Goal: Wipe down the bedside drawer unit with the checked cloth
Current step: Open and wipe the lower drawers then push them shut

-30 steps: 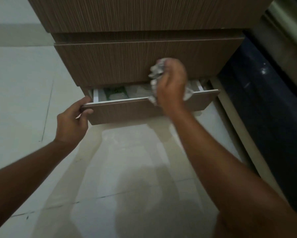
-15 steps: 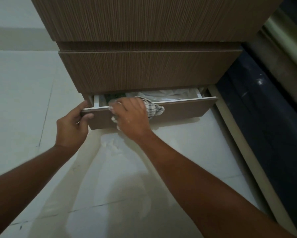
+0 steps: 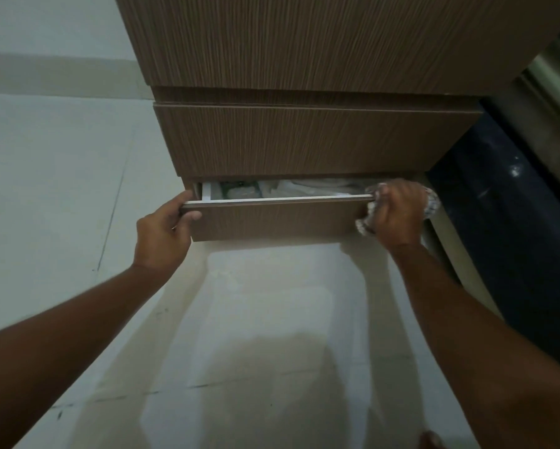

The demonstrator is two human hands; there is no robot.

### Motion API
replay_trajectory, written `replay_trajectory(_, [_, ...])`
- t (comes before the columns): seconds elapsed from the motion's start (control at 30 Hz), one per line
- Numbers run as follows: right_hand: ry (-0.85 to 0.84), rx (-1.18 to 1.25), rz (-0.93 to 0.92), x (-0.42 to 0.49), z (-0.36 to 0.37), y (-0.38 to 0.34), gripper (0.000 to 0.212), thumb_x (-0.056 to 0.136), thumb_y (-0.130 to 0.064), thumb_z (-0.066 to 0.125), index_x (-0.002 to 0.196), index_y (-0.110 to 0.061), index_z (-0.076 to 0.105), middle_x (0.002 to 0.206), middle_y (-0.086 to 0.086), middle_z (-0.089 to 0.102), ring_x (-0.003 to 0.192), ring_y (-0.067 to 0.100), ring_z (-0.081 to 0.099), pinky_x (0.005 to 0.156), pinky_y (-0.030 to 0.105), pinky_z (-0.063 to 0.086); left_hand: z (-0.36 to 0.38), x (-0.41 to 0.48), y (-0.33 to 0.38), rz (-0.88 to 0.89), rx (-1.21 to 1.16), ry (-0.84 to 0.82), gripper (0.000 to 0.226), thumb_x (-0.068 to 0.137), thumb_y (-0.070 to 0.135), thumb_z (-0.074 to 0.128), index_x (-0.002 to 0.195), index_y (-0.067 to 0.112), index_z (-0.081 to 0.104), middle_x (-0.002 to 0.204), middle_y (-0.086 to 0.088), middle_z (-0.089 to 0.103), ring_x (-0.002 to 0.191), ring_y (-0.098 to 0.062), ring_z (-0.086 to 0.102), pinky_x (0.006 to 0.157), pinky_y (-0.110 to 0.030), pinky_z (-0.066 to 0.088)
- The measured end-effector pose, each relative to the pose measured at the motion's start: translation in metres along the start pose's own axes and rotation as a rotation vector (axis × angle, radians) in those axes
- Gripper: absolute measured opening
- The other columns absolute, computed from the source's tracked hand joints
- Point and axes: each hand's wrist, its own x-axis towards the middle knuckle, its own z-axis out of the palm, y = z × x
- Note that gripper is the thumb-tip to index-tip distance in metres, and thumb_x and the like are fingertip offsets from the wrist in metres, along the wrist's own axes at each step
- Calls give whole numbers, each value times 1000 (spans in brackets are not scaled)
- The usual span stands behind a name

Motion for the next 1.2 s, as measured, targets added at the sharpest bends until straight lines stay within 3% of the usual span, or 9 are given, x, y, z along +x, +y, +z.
replay_trajectory(0.1, [29,77,258,12,-16,15,28,100,-13,40,81,-7,60,80,14,65,76,32,58,77,37,41,-1,1,3,16,-3,4,37,94,11,69,130,7,66,112,2,67,104,-19,68,95,-11,47])
replay_trajectory(0.2, [121,301,658,22,-28,26,30,105,-7,37,102,8,63,99,9,72,85,16,62,83,16,47,-2,0,6,-11,-54,7,40,92,9,72,131,8,66,115,1,69,106,-19,69,94,-6,47])
replay_trajectory(0.27, [111,352,794,22,-31,30,37,102,-16,39,121,10,56,119,25,63,107,34,60,93,29,46,-3,-1,8,-63,-97,14,48,90,9,74,136,10,62,122,-2,69,110,-17,68,93,-4,47])
replay_trajectory(0.43, [336,353,467,12,-20,-16,27,101,-16,43,106,-3,66,103,15,64,96,32,63,89,33,49,-2,2,12,-143,-77,43,67,88,17,76,147,17,45,143,-2,58,129,-17,55,99,-33,50])
replay_trajectory(0.53, [329,417,244,-5,-4,-59,27,104,-9,41,107,-3,67,101,19,64,98,24,59,92,27,45,3,6,9,-175,-12,84,67,88,26,77,146,19,44,145,0,54,127,-17,54,99,-35,49])
replay_trajectory(0.7, [144,626,92,-33,32,-136,29,101,-2,43,113,5,69,109,20,57,106,21,59,99,24,45,17,13,11,-286,-22,213,41,83,34,81,108,14,55,106,-4,63,91,-20,62,83,-33,53])
replay_trajectory(0.77, [162,743,163,-35,41,-156,25,98,9,49,114,9,68,111,18,48,111,3,55,100,20,46,21,17,11,-297,-33,227,31,85,33,79,91,11,59,89,-4,63,83,-20,62,84,-38,52])
replay_trajectory(1.03, [196,714,797,-58,64,-194,29,107,-17,46,121,-10,70,110,6,62,92,2,56,83,-4,35,26,28,7,-274,-47,203,28,88,29,76,82,10,56,80,-1,59,75,-15,56,71,-21,44])
replay_trajectory(1.2, [-39,1155,1716,-61,73,-194,35,107,-30,43,119,-6,64,110,10,71,94,31,69,86,40,59,24,28,4,-277,-79,181,29,85,39,74,77,24,51,77,5,59,68,-20,63,75,-46,56])
